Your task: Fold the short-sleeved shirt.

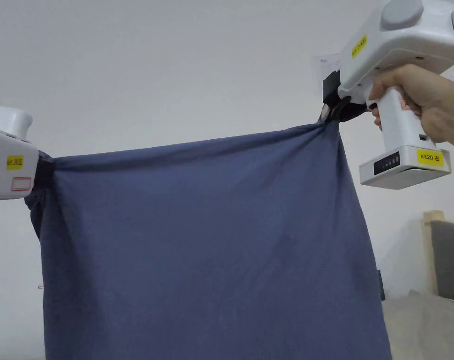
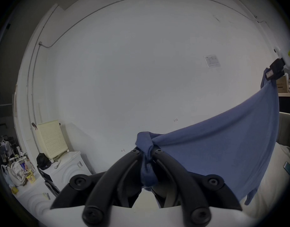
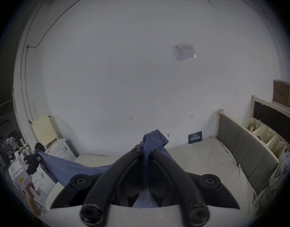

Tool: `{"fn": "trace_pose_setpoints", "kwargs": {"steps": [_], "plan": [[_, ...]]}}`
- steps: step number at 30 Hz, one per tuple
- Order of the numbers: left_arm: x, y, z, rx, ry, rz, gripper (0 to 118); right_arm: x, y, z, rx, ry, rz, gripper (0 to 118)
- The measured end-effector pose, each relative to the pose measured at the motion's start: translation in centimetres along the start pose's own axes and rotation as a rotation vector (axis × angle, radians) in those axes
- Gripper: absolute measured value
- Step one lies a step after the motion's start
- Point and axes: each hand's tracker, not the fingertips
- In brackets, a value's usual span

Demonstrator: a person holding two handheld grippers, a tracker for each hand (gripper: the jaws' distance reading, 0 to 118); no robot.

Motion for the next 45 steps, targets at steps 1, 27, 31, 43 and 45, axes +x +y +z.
{"fn": "trace_pose_setpoints", "kwargs": {"steps": [1,27,31,43,45], "plan": [[0.0,0.4,-1.0,0.018,0.013,-0.007,8,-0.2,0.7,-0.9,0.015,0.015,-0.003,2],[8.5,-27.6,-8.6,-0.44,-0.078,0.089,8,7.3,-25.6,-15.2,-0.43,-0.007,-0.006,2],[11.3,-35.9,-8.3,-0.566,-0.127,0.038,8,10.4,-35.5,-16.0,-0.52,-0.017,-0.055,2],[10.4,-43.9,1.4,-0.669,-0.164,-0.048,8,13.8,-50.9,-4.6,-0.548,-0.009,-0.215,2],[10.1,-43.7,4.5,-0.659,-0.151,-0.019,8,13.2,-51.4,-1.3,-0.513,0.0,-0.197,2]]}}
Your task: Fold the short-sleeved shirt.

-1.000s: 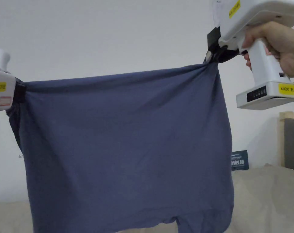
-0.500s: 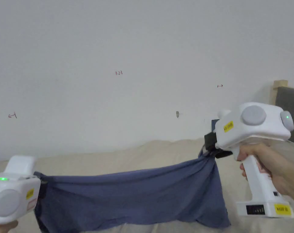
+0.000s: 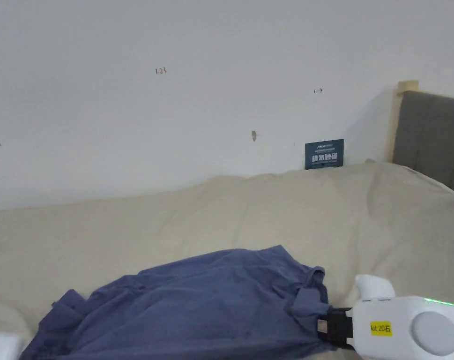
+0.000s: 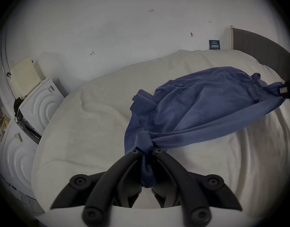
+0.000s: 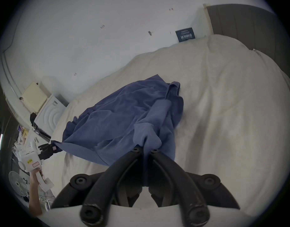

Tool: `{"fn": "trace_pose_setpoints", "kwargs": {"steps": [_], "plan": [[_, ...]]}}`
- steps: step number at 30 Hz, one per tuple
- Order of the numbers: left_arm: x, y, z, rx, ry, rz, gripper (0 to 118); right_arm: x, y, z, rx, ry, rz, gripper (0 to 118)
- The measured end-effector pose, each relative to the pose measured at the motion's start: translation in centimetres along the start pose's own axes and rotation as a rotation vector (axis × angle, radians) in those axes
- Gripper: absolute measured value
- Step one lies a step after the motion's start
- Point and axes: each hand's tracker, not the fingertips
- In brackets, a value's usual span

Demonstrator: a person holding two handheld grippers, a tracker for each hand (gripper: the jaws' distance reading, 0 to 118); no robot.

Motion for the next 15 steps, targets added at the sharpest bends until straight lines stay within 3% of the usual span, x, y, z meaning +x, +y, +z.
{"fn": "trace_pose_setpoints", "kwargs": {"steps": [13,15], "plan": [[0.9,-15.6,14.5,-0.017,-0.028,0.118,8,-0.6,-14.0,13.7,0.064,-0.07,0.035,3],[1.1,-17.9,16.3,-0.027,-0.044,0.083,8,0.1,-16.3,15.7,0.062,-0.111,-0.019,3]]}}
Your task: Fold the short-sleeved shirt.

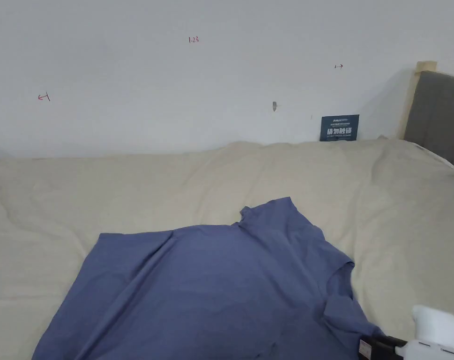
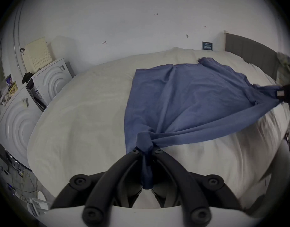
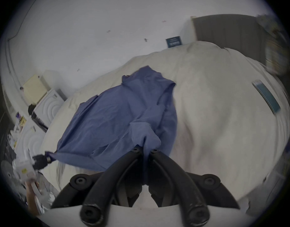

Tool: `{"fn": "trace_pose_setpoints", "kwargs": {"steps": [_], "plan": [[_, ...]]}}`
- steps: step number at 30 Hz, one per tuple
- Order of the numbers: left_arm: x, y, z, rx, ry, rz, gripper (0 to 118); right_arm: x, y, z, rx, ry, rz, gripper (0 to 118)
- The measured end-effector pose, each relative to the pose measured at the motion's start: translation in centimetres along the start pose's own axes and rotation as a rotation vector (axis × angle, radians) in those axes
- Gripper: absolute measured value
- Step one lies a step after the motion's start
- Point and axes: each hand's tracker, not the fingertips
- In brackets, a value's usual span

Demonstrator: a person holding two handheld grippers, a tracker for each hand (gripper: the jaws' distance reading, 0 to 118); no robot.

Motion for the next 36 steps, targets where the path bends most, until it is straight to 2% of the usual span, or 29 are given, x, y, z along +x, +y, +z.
{"fn": "trace_pose_setpoints", "kwargs": {"steps": [2,4,5,6,12,13,14,15,16,17,19,22,24,25,26,27,28,29,30,32,34,36], "plan": [[0.1,-1.8,1.4,-0.023,-0.005,-0.003,8,1.1,-2.0,1.2,-0.011,0.042,-0.075,3],[0.1,-3.4,2.2,-0.038,-0.016,0.08,8,1.8,-3.5,2.0,-0.04,0.05,-0.071,3],[0.1,-4.4,2.5,-0.039,-0.02,0.112,8,1.9,-4.5,2.6,-0.051,0.0,-0.075,3],[0.2,-5.4,2.8,-0.045,-0.019,0.141,8,2.3,-5.1,2.8,-0.051,0.01,-0.077,3],[0.2,-8.4,3.8,-0.051,-0.032,0.219,8,2.7,-7.3,3.8,-0.077,0.004,-0.063,4],[0.2,-8.7,3.9,-0.044,-0.035,0.224,12,2.8,-7.4,3.8,-0.077,0.004,-0.06,7],[0.2,-8.8,4.1,-0.047,-0.039,0.224,35,2.5,-7.4,3.7,-0.079,-0.011,-0.044,18],[0.1,-8.6,4.1,-0.059,-0.037,0.222,66,2.3,-7.3,3.7,-0.082,-0.047,-0.006,37],[-0.1,-8.7,4.1,-0.067,-0.034,0.222,97,2.1,-7.3,3.9,-0.072,-0.079,0.023,63],[-0.3,-8.7,4.1,-0.075,-0.036,0.224,118,2.0,-7.2,4.2,-0.057,-0.098,0.051,89],[-0.8,-8.2,5.1,-0.014,-0.053,0.271,118,1.6,-6.8,5.1,-0.011,-0.112,0.097,90],[-1.0,-6.4,6.4,0.021,-0.104,0.329,118,1.1,-5.3,6.7,0.04,-0.102,0.109,90],[-1.0,-4.8,7.2,0.07,-0.12,0.329,106,0.7,-4.1,7.5,0.076,-0.066,0.097,88],[-0.9,-4.0,7.4,0.092,-0.131,0.325,90,0.5,-3.7,7.8,0.091,-0.045,0.098,79],[-0.8,-3.0,7.6,0.099,-0.137,0.316,59,0.2,-3.1,8.4,0.1,-0.043,0.11,55],[-0.5,-1.9,7.8,0.133,-0.126,0.313,35,-0.2,-2.5,8.7,0.121,-0.048,0.12,25],[-0.2,-1.1,7.7,0.15,-0.12,0.297,19,-0.7,-2.1,8.8,0.118,-0.075,0.126,0],[0.1,-0.2,7.5,0.169,-0.111,0.272,14,-1.3,-1.5,8.8,0.102,-0.167,0.121,0],[0.5,0.6,7.2,0.185,-0.088,0.248,10,-1.3,-1.2,8.9,0.122,-0.176,0.1,0],[1.2,2.1,6.4,0.171,-0.06,0.212,7,-1.0,-0.5,8.4,0.114,-0.129,0.121,0],[1.5,3.0,5.7,0.179,-0.064,0.211,1,-0.8,-0.1,7.6,0.109,-0.127,0.115,0],[1.5,3.8,4.8,0.199,-0.076,0.242,0,-0.5,0.5,6.3,0.092,-0.124,0.109,0]]}}
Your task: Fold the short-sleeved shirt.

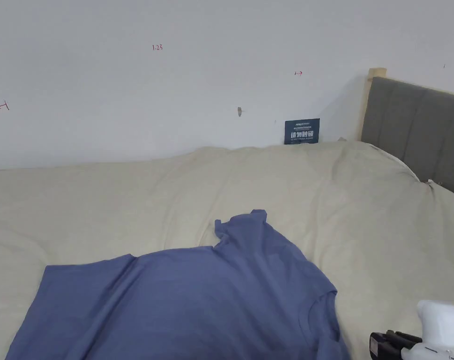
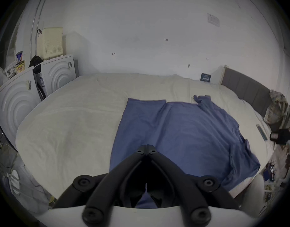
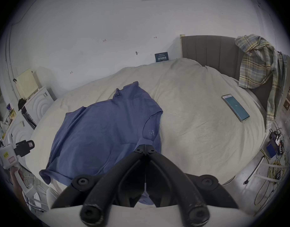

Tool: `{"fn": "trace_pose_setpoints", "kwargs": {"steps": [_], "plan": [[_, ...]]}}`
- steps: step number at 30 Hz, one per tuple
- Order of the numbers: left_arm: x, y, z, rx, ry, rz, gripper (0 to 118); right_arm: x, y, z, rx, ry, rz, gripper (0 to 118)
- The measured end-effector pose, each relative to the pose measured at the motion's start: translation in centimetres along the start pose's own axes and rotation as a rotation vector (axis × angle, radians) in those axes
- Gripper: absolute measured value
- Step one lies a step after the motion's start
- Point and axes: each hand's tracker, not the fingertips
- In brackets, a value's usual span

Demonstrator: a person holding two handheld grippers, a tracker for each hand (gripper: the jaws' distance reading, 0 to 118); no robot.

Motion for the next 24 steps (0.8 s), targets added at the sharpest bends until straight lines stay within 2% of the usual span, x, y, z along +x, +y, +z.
{"fn": "trace_pose_setpoints", "kwargs": {"steps": [5,7,8,11,13,14,15,17,19,20,22,24], "plan": [[1.0,1.5,-2.5,-0.032,0.001,-0.031,0,0.4,2.7,-4.7,-0.046,0.036,-0.027,0],[1.1,1.8,-3.4,-0.03,-0.006,-0.026,0,0.2,4.4,-7.2,-0.044,0.047,-0.008,0],[1.2,2.1,-4.1,-0.041,-0.016,-0.01,0,-0.3,5.7,-8.8,-0.056,0.025,0.043,0],[1.7,2.6,-5.6,-0.038,-0.01,0.001,0,-0.8,9.6,-13.4,-0.08,0.11,0.006,0],[2.1,3.1,-6.3,-0.055,0.028,-0.039,0,-1.4,12.2,-16.8,-0.073,0.158,0.039,0],[2.3,3.3,-6.7,-0.053,0.027,-0.045,0,-1.9,13.6,-18.8,-0.086,0.134,0.068,8],[2.5,3.5,-6.8,-0.053,0.015,-0.04,0,-2.4,14.9,-20.8,-0.098,0.108,0.102,31],[2.6,3.9,-7.2,-0.044,-0.017,-0.036,0,-3.3,16.9,-24.6,-0.136,0.08,0.177,90],[2.4,3.8,-7.8,-0.033,-0.037,-0.014,0,-3.8,18.0,-28.2,-0.155,0.071,0.189,91],[2.4,3.9,-8.2,-0.037,-0.036,-0.012,0,-4.0,18.5,-29.8,-0.199,0.049,0.174,91],[2.6,3.7,-8.7,-0.05,-0.013,-0.029,0,-4.0,19.0,-32.7,-0.295,0.059,0.193,91],[2.5,3.5,-9.3,-0.071,-0.004,-0.037,0,-3.8,18.7,-35.0,-0.331,-0.006,0.179,91]]}}
